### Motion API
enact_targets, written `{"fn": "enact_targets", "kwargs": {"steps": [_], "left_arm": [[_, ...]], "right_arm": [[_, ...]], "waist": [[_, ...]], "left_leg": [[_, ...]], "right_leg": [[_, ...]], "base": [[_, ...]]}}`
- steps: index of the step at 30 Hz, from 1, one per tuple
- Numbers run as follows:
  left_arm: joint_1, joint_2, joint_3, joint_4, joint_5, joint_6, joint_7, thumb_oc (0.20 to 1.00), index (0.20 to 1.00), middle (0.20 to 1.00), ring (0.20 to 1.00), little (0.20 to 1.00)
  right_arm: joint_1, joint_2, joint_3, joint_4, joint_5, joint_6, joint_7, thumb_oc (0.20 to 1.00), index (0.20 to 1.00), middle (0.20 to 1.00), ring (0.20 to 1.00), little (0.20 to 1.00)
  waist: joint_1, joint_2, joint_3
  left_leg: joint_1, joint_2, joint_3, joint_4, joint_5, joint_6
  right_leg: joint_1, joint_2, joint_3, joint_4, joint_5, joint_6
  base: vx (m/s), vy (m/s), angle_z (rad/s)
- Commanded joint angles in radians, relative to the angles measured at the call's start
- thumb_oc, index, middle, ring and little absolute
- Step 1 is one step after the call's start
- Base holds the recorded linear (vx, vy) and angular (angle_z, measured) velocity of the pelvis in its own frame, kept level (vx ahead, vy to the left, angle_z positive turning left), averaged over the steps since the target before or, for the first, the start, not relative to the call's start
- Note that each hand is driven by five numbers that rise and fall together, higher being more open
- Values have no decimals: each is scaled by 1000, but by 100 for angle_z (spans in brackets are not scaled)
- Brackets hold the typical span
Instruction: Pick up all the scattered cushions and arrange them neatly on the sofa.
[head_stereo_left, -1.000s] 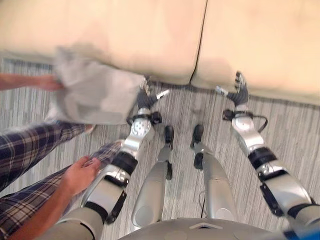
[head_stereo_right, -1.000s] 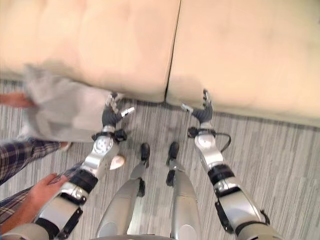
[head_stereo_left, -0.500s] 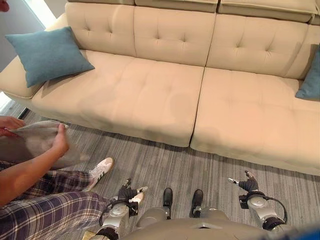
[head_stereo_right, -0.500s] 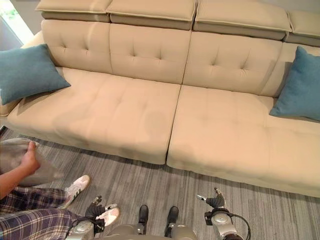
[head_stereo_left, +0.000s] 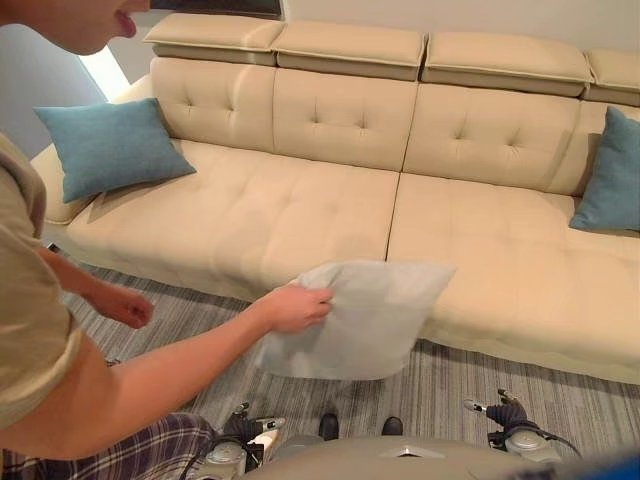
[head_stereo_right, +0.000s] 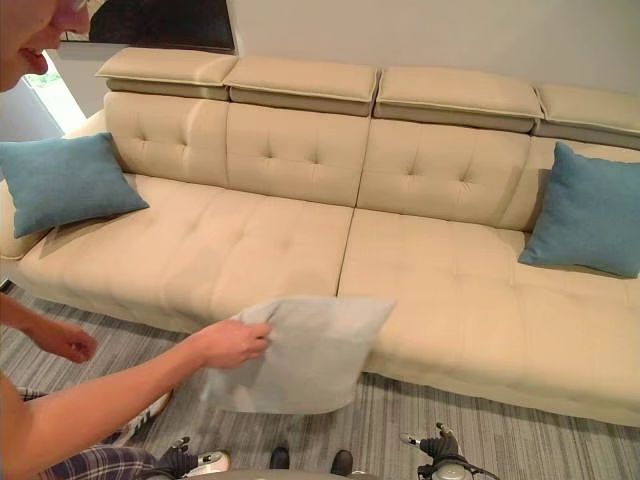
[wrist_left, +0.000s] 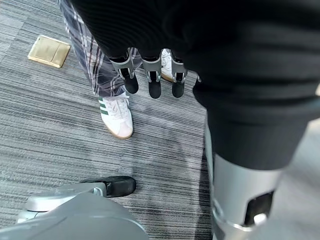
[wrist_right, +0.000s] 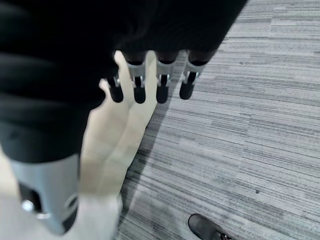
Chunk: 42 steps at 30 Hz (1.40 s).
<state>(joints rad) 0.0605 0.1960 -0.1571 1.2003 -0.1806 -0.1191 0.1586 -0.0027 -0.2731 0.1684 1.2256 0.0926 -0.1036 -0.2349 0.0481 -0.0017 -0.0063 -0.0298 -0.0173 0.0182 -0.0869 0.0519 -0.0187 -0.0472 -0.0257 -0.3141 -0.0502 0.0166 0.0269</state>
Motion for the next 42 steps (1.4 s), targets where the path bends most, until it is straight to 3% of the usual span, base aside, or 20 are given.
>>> {"fn": "enact_targets", "kwargs": {"steps": [1, 21, 22, 31, 34, 39, 42], "left_arm": [[-53, -11, 20, 35, 24, -7, 1, 1000, 1000, 1000, 1000, 1000], [-59, -22, 11, 44, 22, -4, 6, 1000, 1000, 1000, 1000, 1000], [-55, -20, 12, 46, 28, -3, 6, 1000, 1000, 1000, 1000, 1000], [-77, -25, 2, 44, 19, -10, 24, 1000, 1000, 1000, 1000, 1000], [-87, -18, 5, 44, 12, -13, 31, 1000, 1000, 1000, 1000, 1000], [-99, -2, 24, 38, -14, -20, 44, 1000, 1000, 1000, 1000, 1000], [-110, 0, 8, 29, -25, -26, 56, 1000, 1000, 1000, 1000, 1000]], "right_arm": [[-46, 33, 2, 20, -25, 0, 1, 1000, 1000, 1000, 1000, 1000], [-45, 45, 11, 42, -31, 8, -9, 1000, 1000, 1000, 1000, 1000], [-57, 46, 19, 37, -42, -17, -26, 1000, 1000, 1000, 1000, 1000], [-75, 67, 40, 13, -51, 0, -23, 1000, 1000, 1000, 1000, 1000], [-91, 70, 49, 3, -57, 4, -25, 1000, 1000, 1000, 1000, 1000], [-119, 80, 65, -32, -53, 0, -25, 1000, 1000, 1000, 1000, 1000], [-137, 78, 83, -54, -38, -10, -32, 1000, 1000, 1000, 1000, 1000]], "waist": [[18, -40, 19], [7, -37, 23], [11, -37, 22], [40, -59, 46], [50, -68, 61], [69, -72, 95], [56, -68, 104]], "left_leg": [[4, 13, 38, 0, -31, -64], [37, 19, 47, 0, -51, -59], [38, 19, 45, 0, -52, -59], [17, 5, 10, 33, -76, -35], [-19, -6, 2, 76, -92, -24], [-54, -24, -13, 128, -122, 11], [-45, -33, -37, 123, -124, 18]], "right_leg": [[52, -93, -1, -37, 21, 148], [73, -92, 6, -37, 16, 151], [73, -91, 9, -37, 14, 149], [48, -96, 30, -31, 35, 153], [29, -110, 34, -7, 36, 154], [-52, -141, 38, 154, 16, 150], [-101, -87, 115, 165, 5, 135]], "base": [[0, 0, 0], [5, -3, -3], [0, 0, 0], [-6, 43, -4], [-15, 96, 0], [4, 87, -2], [123, 39, 4]]}}
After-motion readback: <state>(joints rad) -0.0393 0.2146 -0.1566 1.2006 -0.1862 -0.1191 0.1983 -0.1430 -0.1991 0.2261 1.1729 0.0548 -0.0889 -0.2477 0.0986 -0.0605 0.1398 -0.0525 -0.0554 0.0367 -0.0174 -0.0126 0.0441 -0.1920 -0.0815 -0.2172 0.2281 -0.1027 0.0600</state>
